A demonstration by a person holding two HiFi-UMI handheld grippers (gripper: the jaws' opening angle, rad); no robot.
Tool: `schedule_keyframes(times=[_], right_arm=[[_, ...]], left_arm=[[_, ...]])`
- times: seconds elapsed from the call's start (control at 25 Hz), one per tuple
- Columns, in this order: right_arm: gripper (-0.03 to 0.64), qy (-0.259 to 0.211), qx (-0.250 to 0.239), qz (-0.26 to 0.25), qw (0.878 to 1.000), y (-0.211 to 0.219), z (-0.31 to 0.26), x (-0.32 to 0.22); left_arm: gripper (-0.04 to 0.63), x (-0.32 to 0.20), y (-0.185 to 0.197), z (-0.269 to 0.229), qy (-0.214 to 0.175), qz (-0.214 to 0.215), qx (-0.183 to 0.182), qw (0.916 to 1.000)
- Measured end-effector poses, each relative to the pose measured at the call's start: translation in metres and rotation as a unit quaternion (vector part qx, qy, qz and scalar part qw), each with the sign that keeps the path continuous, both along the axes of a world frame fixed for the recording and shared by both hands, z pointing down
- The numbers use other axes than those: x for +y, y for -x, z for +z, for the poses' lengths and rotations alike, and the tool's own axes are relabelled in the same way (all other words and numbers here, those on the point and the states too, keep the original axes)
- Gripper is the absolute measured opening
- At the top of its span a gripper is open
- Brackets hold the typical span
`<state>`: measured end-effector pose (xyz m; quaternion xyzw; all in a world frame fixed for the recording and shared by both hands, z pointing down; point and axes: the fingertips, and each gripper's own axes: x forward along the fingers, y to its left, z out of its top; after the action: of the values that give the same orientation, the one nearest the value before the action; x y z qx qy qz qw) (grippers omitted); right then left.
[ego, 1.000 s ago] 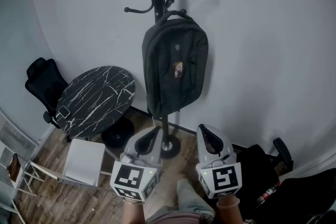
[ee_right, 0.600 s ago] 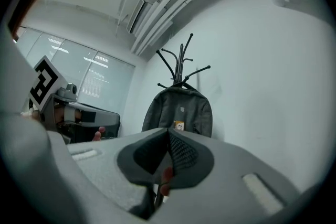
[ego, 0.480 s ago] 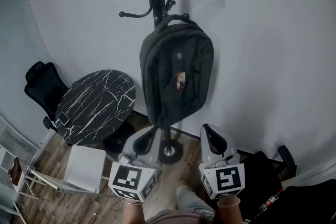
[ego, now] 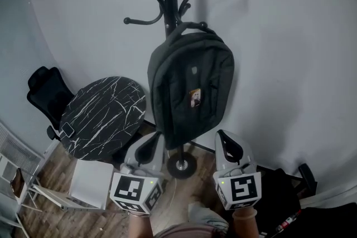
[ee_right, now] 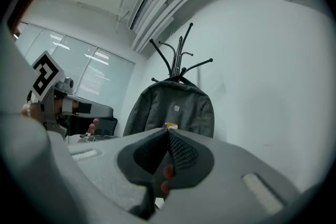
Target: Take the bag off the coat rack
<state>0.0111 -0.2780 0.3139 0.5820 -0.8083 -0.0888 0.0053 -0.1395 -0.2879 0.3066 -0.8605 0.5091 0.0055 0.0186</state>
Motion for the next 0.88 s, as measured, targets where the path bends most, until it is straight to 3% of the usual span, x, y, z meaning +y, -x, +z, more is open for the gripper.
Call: schedule_keyframes(times=[0.68, 0.88], right_arm=[[0.025, 0.014, 0.014, -0.016, 1.000, -0.025, -0.001, -0.066], [0.041, 0.021, 0.016, -0.014, 1.000, -0.035, -0.001, -0.080]], left_arm=[[0.017, -0.048, 0.015, -0.006, 0.011, -0.054, 0.001, 0.9985], [0.066, -0.054, 0.017, -0.008, 0.018, -0.065, -0.002, 0.9977]])
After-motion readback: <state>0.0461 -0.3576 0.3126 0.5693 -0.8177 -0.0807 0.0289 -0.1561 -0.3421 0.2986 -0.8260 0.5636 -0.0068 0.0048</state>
